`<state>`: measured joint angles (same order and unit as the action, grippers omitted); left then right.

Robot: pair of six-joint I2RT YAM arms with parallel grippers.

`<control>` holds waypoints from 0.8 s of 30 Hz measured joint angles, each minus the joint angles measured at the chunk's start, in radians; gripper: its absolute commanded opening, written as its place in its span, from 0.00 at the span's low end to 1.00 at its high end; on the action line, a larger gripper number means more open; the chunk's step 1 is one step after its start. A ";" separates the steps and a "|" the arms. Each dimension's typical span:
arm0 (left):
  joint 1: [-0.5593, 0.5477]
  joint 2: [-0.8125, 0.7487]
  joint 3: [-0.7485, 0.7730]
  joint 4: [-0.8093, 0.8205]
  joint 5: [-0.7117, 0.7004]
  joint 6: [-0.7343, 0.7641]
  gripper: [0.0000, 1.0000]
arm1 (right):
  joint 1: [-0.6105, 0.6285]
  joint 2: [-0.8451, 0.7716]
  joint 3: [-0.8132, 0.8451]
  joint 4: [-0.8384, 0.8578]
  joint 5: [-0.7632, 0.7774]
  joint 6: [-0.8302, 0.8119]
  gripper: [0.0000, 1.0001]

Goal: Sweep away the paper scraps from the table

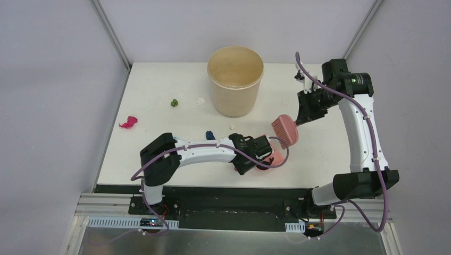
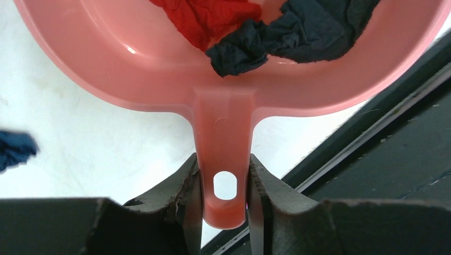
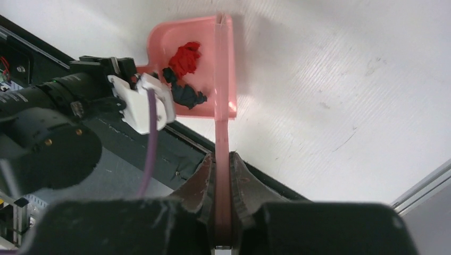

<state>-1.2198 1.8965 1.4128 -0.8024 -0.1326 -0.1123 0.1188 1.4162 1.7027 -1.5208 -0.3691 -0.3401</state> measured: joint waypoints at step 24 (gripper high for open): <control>0.129 -0.647 -0.305 -0.540 -0.151 -0.468 0.00 | 0.356 0.326 0.164 0.273 -0.122 0.205 0.00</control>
<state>-1.0912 1.2495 1.1080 -1.3426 -0.2836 -0.5804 0.4747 1.7420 1.8671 -1.2480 -0.4908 -0.1349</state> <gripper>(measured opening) 0.301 0.089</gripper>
